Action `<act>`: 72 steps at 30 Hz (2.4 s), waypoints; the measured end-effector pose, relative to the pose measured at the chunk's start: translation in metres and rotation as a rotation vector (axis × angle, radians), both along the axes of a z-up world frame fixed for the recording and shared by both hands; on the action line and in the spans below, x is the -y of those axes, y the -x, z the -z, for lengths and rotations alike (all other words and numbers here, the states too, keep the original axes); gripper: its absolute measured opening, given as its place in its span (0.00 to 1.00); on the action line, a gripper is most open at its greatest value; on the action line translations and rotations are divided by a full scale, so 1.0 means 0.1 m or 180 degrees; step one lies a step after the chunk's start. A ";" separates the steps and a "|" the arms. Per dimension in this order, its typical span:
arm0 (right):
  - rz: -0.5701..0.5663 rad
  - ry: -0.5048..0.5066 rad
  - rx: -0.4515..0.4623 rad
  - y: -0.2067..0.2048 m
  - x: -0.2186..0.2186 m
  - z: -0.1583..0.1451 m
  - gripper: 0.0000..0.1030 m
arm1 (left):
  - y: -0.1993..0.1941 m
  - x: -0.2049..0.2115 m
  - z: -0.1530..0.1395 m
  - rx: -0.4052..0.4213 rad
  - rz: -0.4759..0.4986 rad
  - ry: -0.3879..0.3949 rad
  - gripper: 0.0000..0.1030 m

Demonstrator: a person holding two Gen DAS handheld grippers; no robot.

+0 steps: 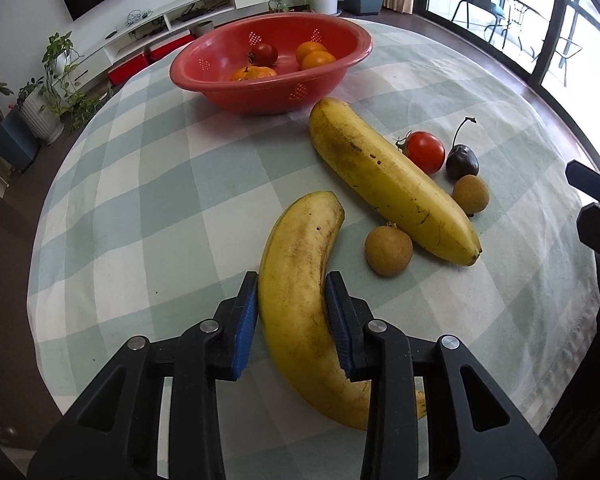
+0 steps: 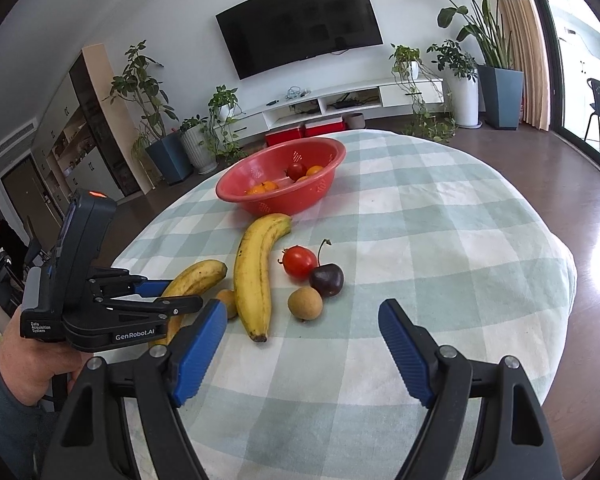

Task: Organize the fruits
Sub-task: 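Grasp the curved banana with the left gripper while the right gripper grasps the other banana, then carry both bananas into the red bowl and lower them in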

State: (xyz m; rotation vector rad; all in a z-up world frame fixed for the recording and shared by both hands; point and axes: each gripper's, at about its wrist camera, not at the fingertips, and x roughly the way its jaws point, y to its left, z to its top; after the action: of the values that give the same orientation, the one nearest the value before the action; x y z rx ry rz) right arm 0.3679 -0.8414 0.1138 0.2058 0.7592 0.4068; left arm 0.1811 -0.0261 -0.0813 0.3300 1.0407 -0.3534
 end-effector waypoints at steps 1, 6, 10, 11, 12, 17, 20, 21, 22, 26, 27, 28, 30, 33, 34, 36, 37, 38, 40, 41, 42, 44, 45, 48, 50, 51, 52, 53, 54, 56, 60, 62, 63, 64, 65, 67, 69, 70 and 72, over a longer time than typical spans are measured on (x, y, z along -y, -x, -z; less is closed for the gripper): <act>-0.0021 0.0040 -0.0042 -0.04 -0.04 -0.01 0.79 | 0.02 -0.03 -0.01 0.0004 0.0014 -0.0017 0.30; -0.0323 0.0341 -0.0207 -0.28 -0.36 -0.11 0.72 | 0.11 -0.18 -0.06 0.0062 0.0021 -0.0053 0.30; -0.0587 0.0595 -0.0334 -0.50 -0.67 -0.13 0.65 | 0.19 -0.35 -0.16 0.0114 -0.0031 0.0104 0.30; -0.0632 0.0675 -0.0354 -0.54 -0.74 -0.12 0.64 | 0.21 -0.39 -0.18 0.0119 -0.0042 0.0142 0.30; -0.0710 0.0742 -0.0393 -0.59 -0.82 -0.11 0.64 | 0.22 -0.43 -0.19 0.0118 -0.0053 0.0198 0.30; -0.0868 0.0906 -0.0582 -0.82 -1.11 0.02 0.58 | 0.23 -0.58 -0.20 0.0098 -0.0126 0.0517 0.29; -0.0825 0.0999 -0.0678 -0.93 -1.19 0.09 0.56 | 0.23 -0.68 -0.17 0.0047 -0.0180 0.0799 0.29; -0.0816 0.1032 -0.0714 -0.96 -1.21 0.12 0.56 | 0.23 -0.71 -0.15 0.0024 -0.0214 0.0867 0.29; -0.0815 0.1077 -0.0759 -0.99 -1.24 0.15 0.56 | 0.23 -0.73 -0.13 0.0030 -0.0245 0.0900 0.29; -0.0798 0.1199 -0.0858 -1.06 -1.30 0.24 0.55 | 0.25 -0.80 -0.11 0.0048 -0.0272 0.1083 0.29; -0.0802 0.1209 -0.0876 -1.08 -1.32 0.26 0.54 | 0.25 -0.81 -0.11 0.0034 -0.0269 0.1127 0.29; -0.0806 0.1224 -0.0905 -1.09 -1.33 0.28 0.54 | 0.25 -0.82 -0.12 0.0031 -0.0274 0.1161 0.29; -0.0815 0.1207 -0.0974 -1.13 -1.33 0.33 0.48 | 0.26 -0.84 -0.14 0.0042 -0.0276 0.1183 0.29; -0.0830 0.1143 -0.1078 -1.17 -1.31 0.38 0.35 | 0.28 -0.86 -0.17 0.0063 -0.0278 0.1225 0.29; -0.0836 0.1091 -0.1101 -1.18 -1.29 0.40 0.35 | 0.29 -0.86 -0.18 0.0069 -0.0277 0.1234 0.29; -0.0848 0.1037 -0.1123 -1.19 -1.27 0.41 0.35 | 0.30 -0.86 -0.18 0.0065 -0.0282 0.1235 0.29; -0.0848 0.1021 -0.1130 -1.19 -1.26 0.40 0.35 | 0.30 -0.86 -0.18 0.0065 -0.0289 0.1240 0.29; -0.0845 0.1000 -0.1133 -1.19 -1.25 0.40 0.35 | 0.31 -0.86 -0.18 0.0067 -0.0293 0.1255 0.29; -0.0841 0.0954 -0.1121 -1.19 -1.24 0.40 0.34 | 0.33 -0.86 -0.20 0.0067 -0.0288 0.1279 0.29; -0.0834 0.0938 -0.1104 -1.18 -1.23 0.40 0.34 | 0.33 -0.87 -0.20 0.0065 -0.0286 0.1316 0.29; -0.0826 0.0923 -0.1084 -1.17 -1.20 0.39 0.34 | 0.33 -0.88 -0.20 0.0056 -0.0290 0.1372 0.29; -0.0811 0.0880 -0.1054 -1.14 -1.16 0.37 0.34 | 0.32 -0.91 -0.19 0.0032 -0.0303 0.1459 0.29; -0.0802 0.0857 -0.1029 -1.12 -1.13 0.35 0.34 | 0.32 -0.92 -0.19 0.0032 -0.0307 0.1479 0.29; -0.0797 0.0787 -0.0939 -1.05 -1.08 0.26 0.34 | 0.34 -0.93 -0.19 0.0052 -0.0311 0.1546 0.29; -0.0804 0.0742 -0.0883 -1.00 -1.05 0.20 0.34 | 0.37 -0.94 -0.22 0.0091 -0.0301 0.1581 0.29; -0.0813 0.0720 -0.0855 -0.97 -1.03 0.16 0.34 | 0.38 -0.93 -0.23 0.0113 -0.0297 0.1588 0.29; -0.0823 0.0682 -0.0838 -0.93 -1.01 0.13 0.34 | 0.39 -0.93 -0.25 0.0132 -0.0293 0.1598 0.29; -0.0831 0.0641 -0.0826 -0.90 -0.99 0.10 0.34 | 0.40 -0.94 -0.27 0.0152 -0.0285 0.1614 0.29; -0.0837 0.0598 -0.0813 -0.86 -0.97 0.07 0.34 | 0.41 -0.94 -0.29 0.0173 -0.0278 0.1636 0.29; -0.0834 0.0493 -0.0784 -0.79 -0.89 0.01 0.34 | 0.44 -0.96 -0.36 0.0213 -0.0269 0.1689 0.29; -0.0758 0.0258 -0.0734 -0.69 -0.72 -0.09 0.34 | 0.47 -0.95 -0.52 0.0296 -0.0216 0.1766 0.29; -0.0688 0.0186 -0.0702 -0.69 -0.59 -0.15 0.34 | 0.45 -0.94 -0.62 0.0329 -0.0182 0.1813 0.29; -0.0647 0.0147 -0.0691 -0.70 -0.52 -0.18 0.34 | 0.43 -0.94 -0.67 0.0344 -0.0169 0.1831 0.29; -0.0595 0.0104 -0.0677 -0.72 -0.43 -0.22 0.34 | 0.41 -0.94 -0.73 0.0365 -0.0162 0.1841 0.29; -0.0535 0.0081 -0.0658 -0.76 -0.34 -0.25 0.34 | 0.37 -0.95 -0.78 0.0388 -0.0158 0.1847 0.29; -0.0395 0.0055 -0.0614 -0.84 -0.15 -0.33 0.34 | 0.29 -0.97 -0.90 0.0437 -0.0154 0.1867 0.29; -0.0265 -0.0008 -0.0570 -0.94 0.03 -0.42 0.34 | 0.20 -0.99 -1.03 0.0494 -0.0144 0.1844 0.29; -0.0211 -0.0031 -0.0541 -0.99 0.11 -0.47 0.34 | 0.14 -1.00 -1.10 0.0527 -0.0139 0.1825 0.29; -0.0130 -0.0053 -0.0470 -1.11 0.22 -0.58 0.34 | -0.01 -1.00 -1.23 0.0540 -0.0113 0.1833 0.29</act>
State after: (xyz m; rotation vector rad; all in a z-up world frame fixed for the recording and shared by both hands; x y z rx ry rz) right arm 0.4788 -0.8631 0.1720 0.2382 0.9065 0.4401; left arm 0.1824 0.0737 0.0420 -0.1737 0.7379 -0.5639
